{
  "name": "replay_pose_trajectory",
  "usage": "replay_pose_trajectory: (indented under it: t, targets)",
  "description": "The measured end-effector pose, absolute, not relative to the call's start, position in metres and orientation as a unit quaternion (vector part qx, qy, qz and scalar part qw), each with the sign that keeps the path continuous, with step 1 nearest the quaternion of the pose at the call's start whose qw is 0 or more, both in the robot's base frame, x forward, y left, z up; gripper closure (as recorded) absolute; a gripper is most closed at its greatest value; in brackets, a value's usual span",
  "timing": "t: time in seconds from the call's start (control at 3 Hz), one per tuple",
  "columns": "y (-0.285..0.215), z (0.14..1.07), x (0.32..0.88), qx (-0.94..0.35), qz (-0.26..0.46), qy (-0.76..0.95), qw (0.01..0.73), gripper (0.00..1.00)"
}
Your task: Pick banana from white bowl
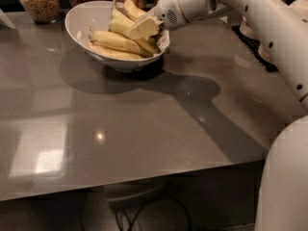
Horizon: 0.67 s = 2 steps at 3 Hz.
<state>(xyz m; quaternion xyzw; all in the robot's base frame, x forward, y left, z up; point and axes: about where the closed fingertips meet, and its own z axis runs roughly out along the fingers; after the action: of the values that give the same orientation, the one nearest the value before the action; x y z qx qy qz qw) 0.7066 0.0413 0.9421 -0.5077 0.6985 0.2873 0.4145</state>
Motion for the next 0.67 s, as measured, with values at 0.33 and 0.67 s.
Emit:
replay_pose_trajectory:
  t: [0.33,0.67]
  targets:
    - [0.0386,0.9355,0.7081,-0.504,0.289,0.706,0.405,0.50]
    - [0.0371,0.9327,0.7087,-0.502,0.290,0.709,0.401,0.50]
